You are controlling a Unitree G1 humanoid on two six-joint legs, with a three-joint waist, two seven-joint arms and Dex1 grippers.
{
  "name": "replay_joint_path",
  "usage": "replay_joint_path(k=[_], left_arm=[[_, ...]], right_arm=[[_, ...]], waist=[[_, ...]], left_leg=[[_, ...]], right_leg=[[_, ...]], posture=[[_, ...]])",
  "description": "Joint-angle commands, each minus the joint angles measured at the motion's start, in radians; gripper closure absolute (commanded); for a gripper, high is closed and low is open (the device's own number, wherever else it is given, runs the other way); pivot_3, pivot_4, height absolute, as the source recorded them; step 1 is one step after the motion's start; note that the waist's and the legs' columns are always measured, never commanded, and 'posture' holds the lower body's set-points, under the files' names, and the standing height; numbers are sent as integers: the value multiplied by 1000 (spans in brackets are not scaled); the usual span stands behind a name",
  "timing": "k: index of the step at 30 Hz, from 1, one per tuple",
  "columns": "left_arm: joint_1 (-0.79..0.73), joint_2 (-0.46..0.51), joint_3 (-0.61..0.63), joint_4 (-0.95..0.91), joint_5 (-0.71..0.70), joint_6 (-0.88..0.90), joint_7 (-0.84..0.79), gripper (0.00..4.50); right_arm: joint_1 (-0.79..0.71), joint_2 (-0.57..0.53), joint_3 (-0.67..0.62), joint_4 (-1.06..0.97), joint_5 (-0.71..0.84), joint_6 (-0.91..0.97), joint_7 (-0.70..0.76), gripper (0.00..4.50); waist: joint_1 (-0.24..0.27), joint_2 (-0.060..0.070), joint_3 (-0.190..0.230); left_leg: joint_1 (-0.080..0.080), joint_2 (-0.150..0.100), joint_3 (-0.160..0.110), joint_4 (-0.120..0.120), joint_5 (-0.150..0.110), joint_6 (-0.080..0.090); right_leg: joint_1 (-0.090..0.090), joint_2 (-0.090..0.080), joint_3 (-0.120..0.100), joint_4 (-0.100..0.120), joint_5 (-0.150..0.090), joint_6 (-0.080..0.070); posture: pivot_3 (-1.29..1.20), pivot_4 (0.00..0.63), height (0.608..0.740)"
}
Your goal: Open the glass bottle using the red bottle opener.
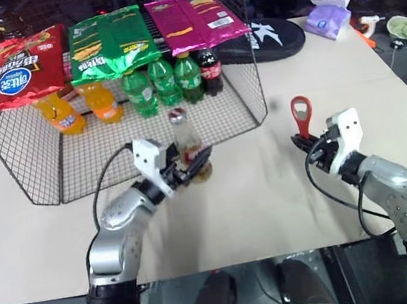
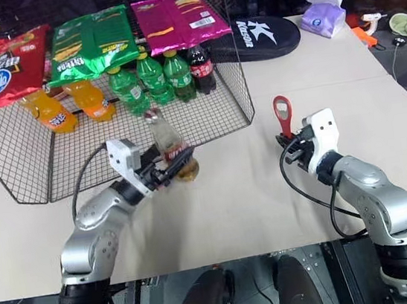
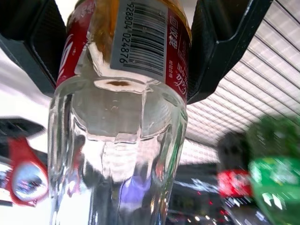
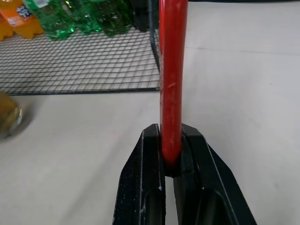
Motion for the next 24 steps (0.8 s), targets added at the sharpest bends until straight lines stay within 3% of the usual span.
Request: replay_joint_path(k=[1, 12, 13, 15, 24], left_arm=[[3, -21, -8, -39, 48, -103, 26, 1729], [60, -53, -35, -12, 99, -214, 15, 1729], [59, -55, -27, -8, 102, -221, 24, 727], [53, -54, -16, -3, 113, -233, 38, 33], [38, -47, 38, -76, -11, -247, -1, 33]], right_arm=[[-22, 6, 2, -12, -5, -22, 7, 4500], [-9, 6, -1, -21, -8, -13, 13, 4500], [-9, 8, -1, -22, -9, -14, 11, 4500], [-8, 11, 5, -23, -11, -14, 9, 4500], [3, 17, 10, -23, -17, -17, 9, 4500]], waist=[[0, 0, 0], [-1, 0, 0], [-1, 0, 0], [-1, 0, 0], [-1, 0, 0]], left_leg=[[0, 0, 0, 0, 0, 0], [0, 0, 0, 0, 0, 0], [0, 0, 0, 0, 0, 0], [0, 0, 0, 0, 0, 0], [0, 0, 0, 0, 0, 0]], right_leg=[[0, 0, 0, 0, 0, 0], [0, 0, 0, 0, 0, 0], [0, 0, 0, 0, 0, 0], [0, 0, 0, 0, 0, 0], [0, 0, 0, 0, 0, 0]], posture=[[0, 150, 740], [0, 150, 740], [0, 150, 740], [0, 150, 740], [0, 150, 740]])
